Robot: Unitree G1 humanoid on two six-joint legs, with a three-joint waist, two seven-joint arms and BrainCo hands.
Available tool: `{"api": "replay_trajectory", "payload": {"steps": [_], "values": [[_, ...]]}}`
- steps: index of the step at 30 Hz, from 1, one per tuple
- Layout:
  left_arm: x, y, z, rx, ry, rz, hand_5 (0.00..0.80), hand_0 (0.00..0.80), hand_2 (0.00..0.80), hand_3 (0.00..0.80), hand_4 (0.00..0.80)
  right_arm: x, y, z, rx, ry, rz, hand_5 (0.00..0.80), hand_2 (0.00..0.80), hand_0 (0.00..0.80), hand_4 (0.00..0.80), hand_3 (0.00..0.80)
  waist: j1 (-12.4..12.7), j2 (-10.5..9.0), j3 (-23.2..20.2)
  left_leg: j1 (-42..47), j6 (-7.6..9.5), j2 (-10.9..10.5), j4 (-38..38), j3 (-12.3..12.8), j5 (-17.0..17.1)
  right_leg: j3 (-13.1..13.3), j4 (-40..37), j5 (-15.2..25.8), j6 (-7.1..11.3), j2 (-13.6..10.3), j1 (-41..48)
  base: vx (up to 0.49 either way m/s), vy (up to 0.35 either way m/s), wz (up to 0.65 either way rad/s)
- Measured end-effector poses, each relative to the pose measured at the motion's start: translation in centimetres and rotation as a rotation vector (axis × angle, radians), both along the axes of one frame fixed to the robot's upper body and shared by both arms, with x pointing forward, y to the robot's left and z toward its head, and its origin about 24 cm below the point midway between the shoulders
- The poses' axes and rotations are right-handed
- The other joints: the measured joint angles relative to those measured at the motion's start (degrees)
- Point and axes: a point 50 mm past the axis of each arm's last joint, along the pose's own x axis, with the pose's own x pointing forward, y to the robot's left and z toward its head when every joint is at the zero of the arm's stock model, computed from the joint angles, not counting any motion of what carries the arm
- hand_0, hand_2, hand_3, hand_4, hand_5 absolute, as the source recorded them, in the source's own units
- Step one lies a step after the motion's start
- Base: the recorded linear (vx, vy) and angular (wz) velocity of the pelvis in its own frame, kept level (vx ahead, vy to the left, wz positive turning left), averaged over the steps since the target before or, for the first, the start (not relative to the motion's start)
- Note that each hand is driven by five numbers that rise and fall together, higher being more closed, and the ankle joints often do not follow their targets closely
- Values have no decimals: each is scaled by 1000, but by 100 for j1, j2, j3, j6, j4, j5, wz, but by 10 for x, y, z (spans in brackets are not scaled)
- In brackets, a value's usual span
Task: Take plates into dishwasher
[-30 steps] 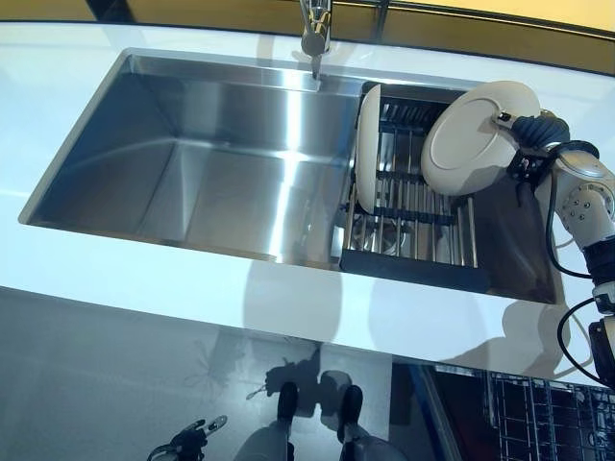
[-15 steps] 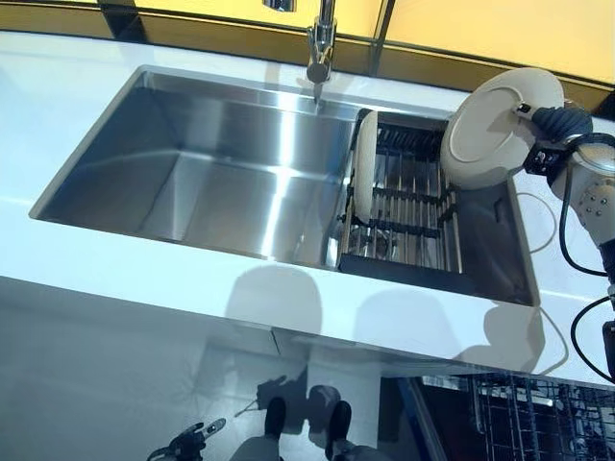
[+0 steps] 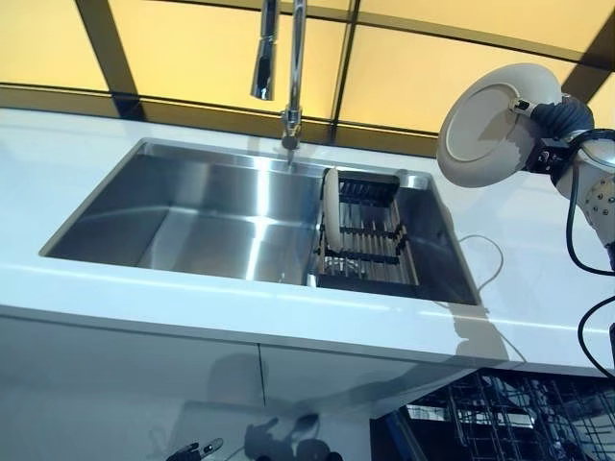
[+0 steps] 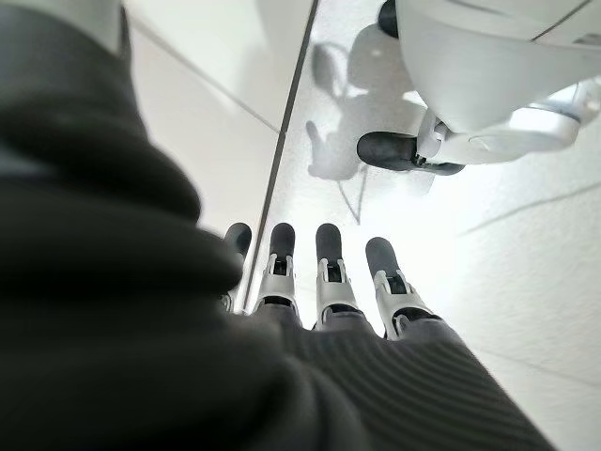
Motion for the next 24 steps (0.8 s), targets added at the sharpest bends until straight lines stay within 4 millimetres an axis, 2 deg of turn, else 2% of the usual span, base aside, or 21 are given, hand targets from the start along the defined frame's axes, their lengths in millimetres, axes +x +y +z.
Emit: {"api": "replay_trajectory", "payload": {"steps": [2, 3, 4, 5, 6, 7, 8, 10, 12, 13, 14, 17, 19, 21, 24], "values": [[3, 0, 1, 10, 6, -33, 0, 0, 0, 0, 0, -1, 0, -9, -15, 21, 2, 800, 800, 800, 800, 800, -85, 9, 5, 79, 33, 7, -37, 113, 1, 23, 8, 83, 109, 3, 14, -143, 123, -35], [5, 0, 2, 15, 1, -37, 0, 0, 0, 0, 0, -1, 0, -14, -10, 32, 3, 800, 800, 800, 800, 800, -93, 26, 13, 80, 73, -7, -21, 259, -28, 18, 59, 208, 235, 62, -89, -181, 95, -69], [6, 1, 3, 20, -4, -36, 0, 0, 0, 0, 0, 1, 2, -18, 2, 34, 11, 800, 800, 800, 800, 800, -83, 102, 47, 57, 96, 153, -33, 433, -27, -16, 58, 443, 528, 132, -195, -133, 30, -88], [6, 2, 3, 26, -6, -25, 0, 0, 0, 0, 0, 1, 4, -20, -1, 38, 14, 800, 800, 800, 800, 800, -85, 236, 126, 6, 134, 329, -76, 640, 2, -228, 120, 514, 730, 192, -279, -111, -3, -93], [7, 3, 4, 29, -15, -4, 0, 0, 0, 0, 0, 1, 3, -20, -4, 41, 12, 800, 800, 800, 800, 800, -92, 390, 157, -51, 136, 507, -58, 809, 19, -627, 739, 222, 515, 210, -481, -68, -32, -77], [8, 4, 5, 32, -18, 3, 0, 0, 0, 0, 0, 1, 3, -19, -7, 40, 12, 800, 800, 800, 800, 800, -101, 440, 155, -55, 133, 569, -45, 902, 24, -730, 1040, 96, 471, 200, -548, -84, -93, -96], [5, 12, 6, 46, -20, 37, 0, 0, 0, 0, 0, 0, 3, -17, -18, 32, 22, 800, 800, 800, 800, 800, -74, 438, 90, -162, 112, 626, -36, 1161, 34, -973, 1754, -351, 348, 8, -625, -93, -108, -96], [1, 24, 9, 68, -13, 83, 0, 0, 0, 0, 0, -1, 5, -11, -28, 7, 55, 800, 800, 800, 800, 800, -43, 311, 13, -267, 84, 582, -43, 1403, 46, -1189, 1350, -604, 343, -184, -318, -75, -103, -87], [-3, 29, 9, 80, 2, 91, 0, 0, 0, 0, 0, -1, 4, -11, -29, 7, 72, 800, 800, 800, 800, 800, -63, 180, -66, -314, 11, 458, -42, 1435, 107, -1203, 588, -444, 471, -261, 105, -36, -62, -35], [-4, 30, 8, 82, 11, 94, 0, 0, 0, 0, 0, -1, 3, -11, -29, 11, 76, 800, 800, 800, 800, 800, -67, 82, -130, -331, -11, 330, -45, 1390, 113, -1140, 141, -427, 469, -292, 342, -41, -57, -16], [-3, 27, 7, 71, 5, 92, 0, 0, 0, 0, 0, -1, 4, -10, -31, 10, 85, 800, 800, 800, 800, 800, -62, 36, -162, -334, -40, 223, -48, 1350, 125, -1118, -84, -495, 355, -338, 472, -46, -83, -8], [1, 7, 1, 12, -7, 81, 0, 0, 0, 0, 0, -2, -7, -17, -47, 50, 61, 800, 800, 800, 800, 800, -125, 175, -213, -359, -135, 273, -52, 1073, 192, -1100, -82, -523, 300, -230, 476, -58, -74, -1], [2, -1, -1, -5, -10, 74, 0, 0, 0, 0, 0, -8, -18, -11, -90, 47, 21, 800, 800, 800, 800, 800, -142, 161, -220, -389, -176, 298, -55, 1015, 220, -1100, -83, -542, 258, -197, 473, -64, -86, 11], [2, 0, -1, -4, -11, 72, 0, 0, 0, 0, 0, -14, -25, -4, -128, 39, -12, 800, 800, 800, 800, 800, -251, 109, -262, -451, -183, 301, -54, 917, 242, -1096, -82, -560, 227, -182, 453, -56, -72, 22], [-4, 3, -1, 7, 4, 77, 0, 0, 0, 0, 0, -18, -33, 0, -170, 41, -43, 800, 800, 800, 800, 800, -270, 39, -303, -474, -174, 297, -54, 918, 257, -1060, -79, -561, 226, -186, 419, -41, -54, 3]]}}
